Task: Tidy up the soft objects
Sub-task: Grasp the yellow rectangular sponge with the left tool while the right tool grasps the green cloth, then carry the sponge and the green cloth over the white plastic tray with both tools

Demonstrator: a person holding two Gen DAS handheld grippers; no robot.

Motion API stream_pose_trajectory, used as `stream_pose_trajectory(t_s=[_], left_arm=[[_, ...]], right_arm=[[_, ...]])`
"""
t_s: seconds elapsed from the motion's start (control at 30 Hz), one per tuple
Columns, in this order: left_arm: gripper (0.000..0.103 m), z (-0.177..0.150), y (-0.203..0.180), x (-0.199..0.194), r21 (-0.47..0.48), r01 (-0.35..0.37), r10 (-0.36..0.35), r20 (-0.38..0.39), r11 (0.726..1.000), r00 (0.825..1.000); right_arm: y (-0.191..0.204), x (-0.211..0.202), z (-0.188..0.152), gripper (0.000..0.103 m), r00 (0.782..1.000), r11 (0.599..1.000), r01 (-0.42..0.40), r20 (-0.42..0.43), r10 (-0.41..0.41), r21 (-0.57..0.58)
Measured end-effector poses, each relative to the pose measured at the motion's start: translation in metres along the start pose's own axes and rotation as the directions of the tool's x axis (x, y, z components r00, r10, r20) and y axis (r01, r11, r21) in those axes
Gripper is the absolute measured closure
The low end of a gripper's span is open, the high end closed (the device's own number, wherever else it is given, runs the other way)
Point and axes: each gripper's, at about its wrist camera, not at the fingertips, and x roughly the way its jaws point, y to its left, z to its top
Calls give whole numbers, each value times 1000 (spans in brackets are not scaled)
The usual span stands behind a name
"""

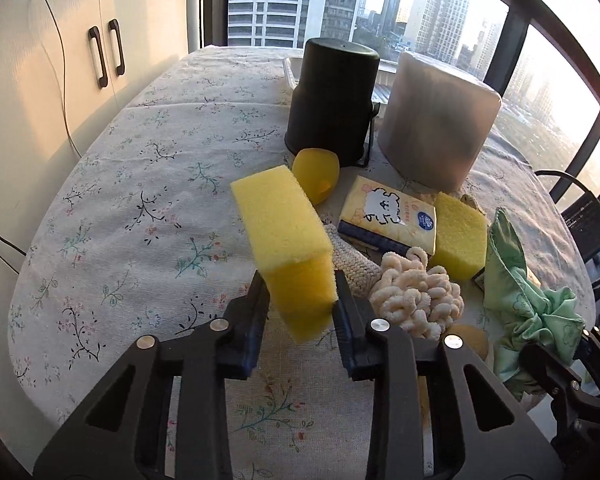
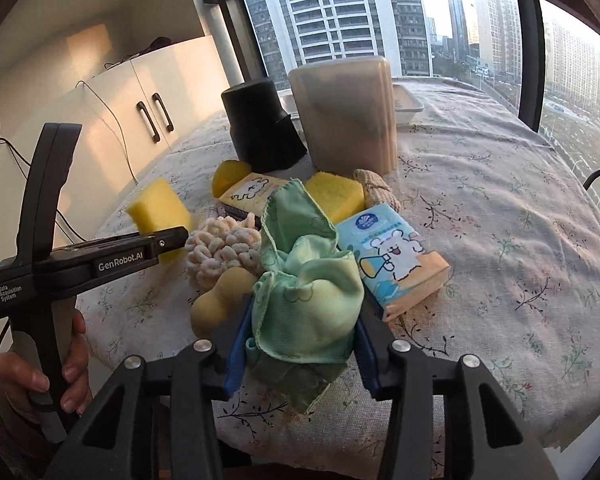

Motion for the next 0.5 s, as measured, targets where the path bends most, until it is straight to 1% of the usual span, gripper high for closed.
stream_pose_trajectory(t_s=[0.1, 0.2, 0.43, 0.5], left_arm=[[75, 7, 10, -7, -32, 18, -18, 19, 999, 1000], [75, 13, 18, -14, -50, 13, -11, 42, 999, 999], [75, 29, 36, -15, -59, -56, 61, 78, 997, 995], [75, 34, 41, -13, -67, -69, 75, 82, 995, 994]], right_arm=[[3, -13, 5, 55, 999, 999, 28, 36, -26, -31], [-2, -21, 12, 55, 997, 999, 42, 60, -41, -19], [-36, -18, 31, 55, 995, 995, 64, 76, -70, 72], [-46, -13, 36, 55, 993, 992, 89, 70, -95, 93]])
